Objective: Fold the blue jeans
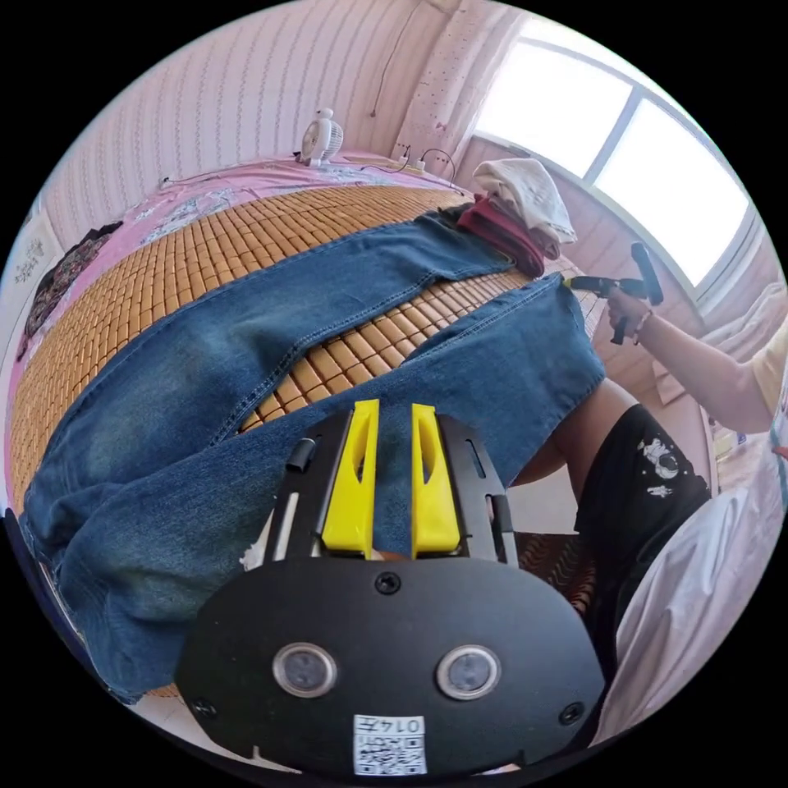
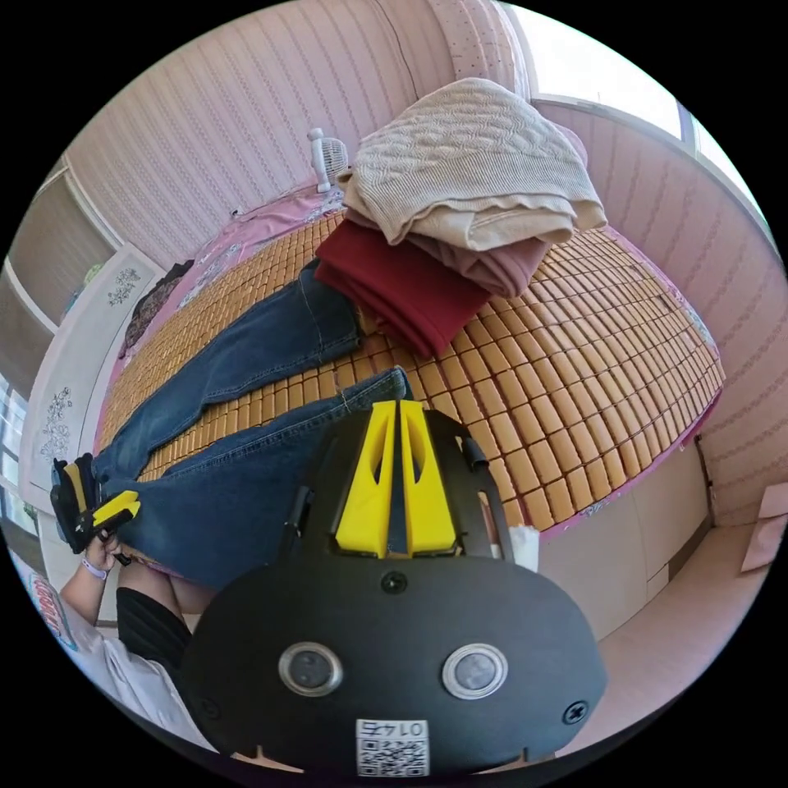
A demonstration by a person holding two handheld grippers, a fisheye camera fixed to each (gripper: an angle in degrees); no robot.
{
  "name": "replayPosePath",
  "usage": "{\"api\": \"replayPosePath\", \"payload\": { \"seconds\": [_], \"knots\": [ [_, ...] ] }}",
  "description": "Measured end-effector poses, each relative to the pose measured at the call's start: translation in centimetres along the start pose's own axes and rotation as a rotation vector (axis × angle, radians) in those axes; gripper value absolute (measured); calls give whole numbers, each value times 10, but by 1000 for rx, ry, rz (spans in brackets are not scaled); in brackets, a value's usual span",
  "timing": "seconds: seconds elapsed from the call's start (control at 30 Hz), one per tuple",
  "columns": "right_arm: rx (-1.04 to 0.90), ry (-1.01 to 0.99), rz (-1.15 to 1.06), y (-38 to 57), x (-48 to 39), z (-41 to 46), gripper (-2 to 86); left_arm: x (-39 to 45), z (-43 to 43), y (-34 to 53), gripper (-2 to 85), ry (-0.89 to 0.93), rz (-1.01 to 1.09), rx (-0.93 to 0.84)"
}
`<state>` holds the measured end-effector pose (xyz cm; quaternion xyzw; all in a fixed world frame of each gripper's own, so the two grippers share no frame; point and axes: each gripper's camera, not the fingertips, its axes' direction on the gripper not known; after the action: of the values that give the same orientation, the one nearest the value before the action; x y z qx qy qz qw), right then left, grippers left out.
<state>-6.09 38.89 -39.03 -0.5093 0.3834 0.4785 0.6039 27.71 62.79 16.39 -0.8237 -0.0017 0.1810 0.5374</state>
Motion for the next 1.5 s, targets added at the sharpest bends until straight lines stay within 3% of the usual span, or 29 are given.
{"api": "replayPosePath", "payload": {
  "seconds": [0.07, 0.13, 0.27, 0.5, 0.6, 0.73, 0.9, 1.03, 1.2, 1.3, 1.43, 1.5],
  "knots": [
    [-31, 69, 23, -3, -8, 11, 7, 4, 17, 4, 65, -33, -3, -75],
    [64, 193, -40, -6, -34, 2, 7, 10, 15, 12, 63, -37, 7, -59],
    [136, 175, -261, -25, -88, 11, 7, -1, -9, 21, 62, -45, -42, 27],
    [-56, 149, -383, -78, -160, 104, 0, -130, -57, 88, 57, -441, -449, 84],
    [-21, 352, -516, -69, -190, 119, -2, -181, -59, 139, 55, -634, -620, -5],
    [-41, 437, -641, -60, -208, 130, -3, -219, -68, 203, 59, -453, -775, 59],
    [-56, 479, -688, -62, -219, 140, -4, -211, -63, 233, 52, -479, -704, 29],
    [-22, 506, -617, -59, -224, 145, -6, -210, -68, 279, 50, -391, -773, 87],
    [-60, 394, -544, -58, -218, 126, -8, -184, -115, 371, 50, -317, -874, 299],
    [3, 303, -591, -38, -233, 94, -3, -168, -147, 445, 59, -409, -962, 321],
    [-8, 39, -693, 14, -279, 59, 32, -144, -172, 553, 80, -544, -1130, 304],
    [-57, -101, -752, 44, -307, 52, 49, -137, -170, 595, 85, -510, -1209, 330]
  ]
}}
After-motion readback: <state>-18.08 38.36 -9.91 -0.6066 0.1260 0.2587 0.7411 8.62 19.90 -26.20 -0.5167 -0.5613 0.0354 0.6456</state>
